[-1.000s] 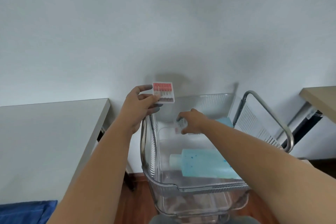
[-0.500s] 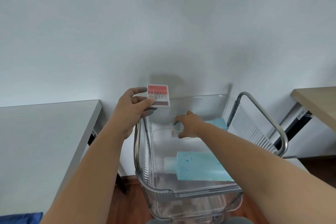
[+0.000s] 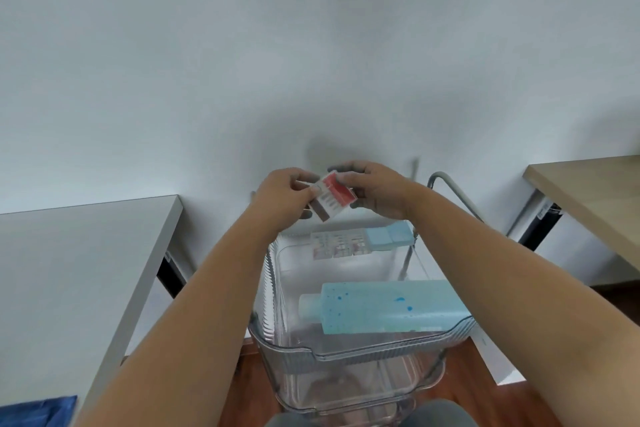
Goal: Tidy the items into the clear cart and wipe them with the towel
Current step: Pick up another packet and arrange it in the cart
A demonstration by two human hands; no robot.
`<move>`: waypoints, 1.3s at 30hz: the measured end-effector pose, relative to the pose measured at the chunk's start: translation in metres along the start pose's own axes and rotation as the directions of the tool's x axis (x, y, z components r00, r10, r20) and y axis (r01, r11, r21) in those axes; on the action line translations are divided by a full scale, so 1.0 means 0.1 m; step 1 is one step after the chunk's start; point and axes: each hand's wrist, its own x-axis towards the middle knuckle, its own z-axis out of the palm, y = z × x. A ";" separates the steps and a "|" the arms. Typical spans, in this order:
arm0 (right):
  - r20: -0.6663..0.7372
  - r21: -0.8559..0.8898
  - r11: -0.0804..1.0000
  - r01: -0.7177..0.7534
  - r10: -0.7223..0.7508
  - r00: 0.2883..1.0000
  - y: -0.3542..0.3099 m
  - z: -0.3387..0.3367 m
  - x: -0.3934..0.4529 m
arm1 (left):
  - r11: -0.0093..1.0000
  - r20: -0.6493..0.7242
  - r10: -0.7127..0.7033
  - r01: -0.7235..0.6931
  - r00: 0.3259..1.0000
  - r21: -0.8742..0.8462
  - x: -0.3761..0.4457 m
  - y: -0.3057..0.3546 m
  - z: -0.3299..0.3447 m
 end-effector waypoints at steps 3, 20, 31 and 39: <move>-0.093 0.015 1.000 -0.026 0.027 0.995 0.09 -0.09 -0.07 | 0.995 -0.057 0.022 -0.016 0.998 0.099 0.12 -0.02 0.23; -0.484 -0.564 0.738 -0.371 0.069 0.872 0.89 -0.34 0.23 | 0.697 0.075 -0.147 0.049 0.986 0.716 0.36 -0.87 0.75; -0.076 -0.985 0.152 -0.081 0.042 0.996 0.90 -0.24 0.22 | 0.739 0.010 -0.137 0.096 0.991 0.667 0.36 -1.04 0.78; -0.078 -0.995 0.059 -0.077 -0.015 0.997 0.93 -0.24 0.20 | 0.762 -0.012 -0.111 0.093 0.994 0.641 0.37 -1.07 0.79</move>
